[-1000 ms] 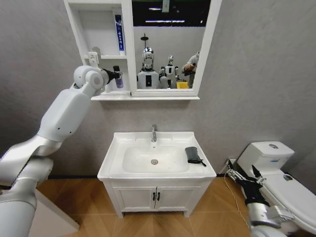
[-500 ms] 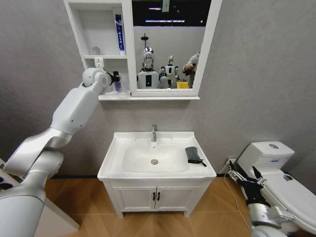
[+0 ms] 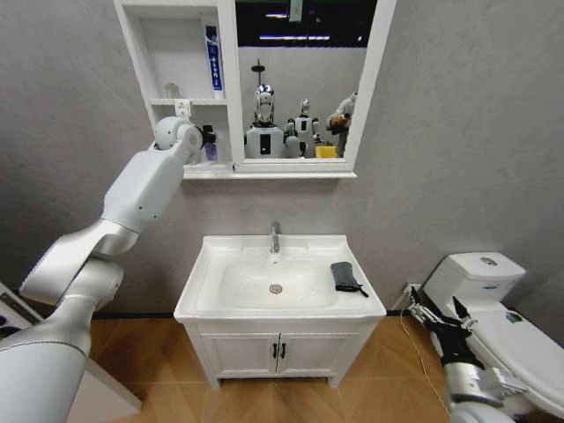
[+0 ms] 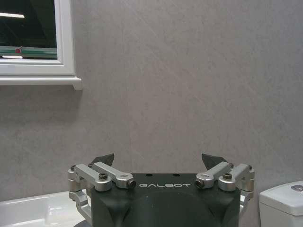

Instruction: Move facial cleanser and shampoo from washbasin to cabinet, then wipe washbasin with towel.

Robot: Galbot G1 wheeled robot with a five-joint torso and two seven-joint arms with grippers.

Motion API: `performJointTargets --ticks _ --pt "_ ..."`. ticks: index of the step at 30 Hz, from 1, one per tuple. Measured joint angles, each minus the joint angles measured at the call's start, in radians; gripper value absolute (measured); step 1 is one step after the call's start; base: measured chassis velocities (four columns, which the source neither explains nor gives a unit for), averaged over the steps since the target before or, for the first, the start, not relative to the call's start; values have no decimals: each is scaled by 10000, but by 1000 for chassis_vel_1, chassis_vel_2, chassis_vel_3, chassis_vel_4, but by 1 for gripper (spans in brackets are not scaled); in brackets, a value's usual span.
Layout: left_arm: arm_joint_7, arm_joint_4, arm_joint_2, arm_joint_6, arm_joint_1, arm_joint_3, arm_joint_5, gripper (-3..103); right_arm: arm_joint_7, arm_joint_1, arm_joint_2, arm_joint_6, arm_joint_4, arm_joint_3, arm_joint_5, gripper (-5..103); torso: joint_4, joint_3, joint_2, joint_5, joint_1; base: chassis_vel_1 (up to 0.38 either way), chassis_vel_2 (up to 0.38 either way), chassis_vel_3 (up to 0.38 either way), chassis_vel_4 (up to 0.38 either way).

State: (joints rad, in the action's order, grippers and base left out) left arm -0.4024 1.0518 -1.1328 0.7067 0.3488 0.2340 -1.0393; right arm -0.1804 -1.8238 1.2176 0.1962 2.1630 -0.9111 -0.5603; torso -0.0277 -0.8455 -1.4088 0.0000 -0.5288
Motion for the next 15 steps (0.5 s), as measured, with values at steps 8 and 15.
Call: performJointTargets --ticks 8,15 --pt "-119 -54 -44 26 -68 40 23 51 2 -9 66 96 -53 -68 -36 100 0 0 -1 -1 0 0 0 0 0" --pt "-367 13 -65 -42 -170 -104 -13 74 10 -12 72 169 -130 -135 -63 100 -1 0 0 0 0 0 0 0 0"
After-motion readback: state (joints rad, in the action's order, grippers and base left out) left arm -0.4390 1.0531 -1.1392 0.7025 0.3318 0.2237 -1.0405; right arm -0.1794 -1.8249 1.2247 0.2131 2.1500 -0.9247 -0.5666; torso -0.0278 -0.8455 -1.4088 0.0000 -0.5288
